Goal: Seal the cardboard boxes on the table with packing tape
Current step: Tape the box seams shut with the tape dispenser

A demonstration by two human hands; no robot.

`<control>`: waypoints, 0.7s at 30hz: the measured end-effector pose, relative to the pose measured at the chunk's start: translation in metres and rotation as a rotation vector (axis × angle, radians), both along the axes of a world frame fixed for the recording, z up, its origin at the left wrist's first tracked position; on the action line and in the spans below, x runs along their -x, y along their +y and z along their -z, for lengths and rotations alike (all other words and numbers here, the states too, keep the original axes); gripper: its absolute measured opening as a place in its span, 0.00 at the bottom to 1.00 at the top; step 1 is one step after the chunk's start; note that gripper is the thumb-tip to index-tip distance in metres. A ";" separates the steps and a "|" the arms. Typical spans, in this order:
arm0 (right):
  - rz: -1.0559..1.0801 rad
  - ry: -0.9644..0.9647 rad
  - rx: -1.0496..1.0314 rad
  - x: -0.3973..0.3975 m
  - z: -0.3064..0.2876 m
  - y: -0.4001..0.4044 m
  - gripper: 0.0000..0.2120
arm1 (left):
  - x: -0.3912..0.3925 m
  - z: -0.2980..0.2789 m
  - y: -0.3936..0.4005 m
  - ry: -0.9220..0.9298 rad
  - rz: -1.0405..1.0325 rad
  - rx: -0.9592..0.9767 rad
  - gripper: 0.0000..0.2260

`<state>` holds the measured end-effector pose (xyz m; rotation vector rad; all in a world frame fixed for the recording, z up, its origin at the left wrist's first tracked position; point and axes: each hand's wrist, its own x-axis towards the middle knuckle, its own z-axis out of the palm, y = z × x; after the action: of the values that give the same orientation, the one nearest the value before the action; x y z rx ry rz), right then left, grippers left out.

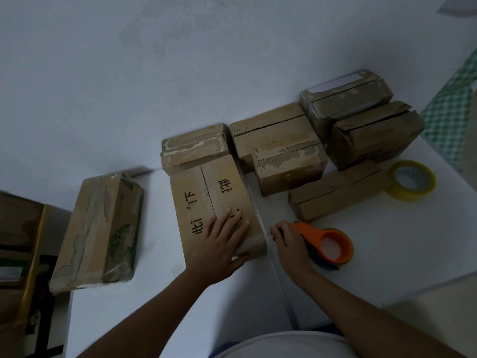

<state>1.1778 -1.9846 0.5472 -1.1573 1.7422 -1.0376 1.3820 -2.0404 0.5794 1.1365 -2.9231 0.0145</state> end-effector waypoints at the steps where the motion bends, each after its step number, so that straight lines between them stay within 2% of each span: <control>1: -0.022 0.036 0.019 -0.002 0.002 -0.002 0.09 | 0.000 0.001 0.000 -0.008 -0.001 0.001 0.35; 9: -0.126 0.124 0.018 -0.016 0.013 -0.011 0.06 | -0.001 0.006 0.000 -0.033 0.003 0.002 0.34; 15: -0.185 0.080 -0.153 -0.015 0.010 -0.013 0.09 | -0.001 0.009 -0.001 -0.014 0.002 -0.008 0.33; 18: -0.235 0.022 -0.331 -0.010 0.010 -0.023 0.08 | -0.001 0.008 -0.001 -0.015 -0.003 -0.014 0.33; 21: -0.273 -0.028 -0.416 -0.004 0.009 -0.033 0.05 | -0.001 0.004 0.000 -0.016 -0.010 -0.023 0.34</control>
<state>1.1816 -2.0179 0.5382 -1.0652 1.6224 -0.4959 1.3827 -2.0407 0.5759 1.1593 -2.9390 -0.0103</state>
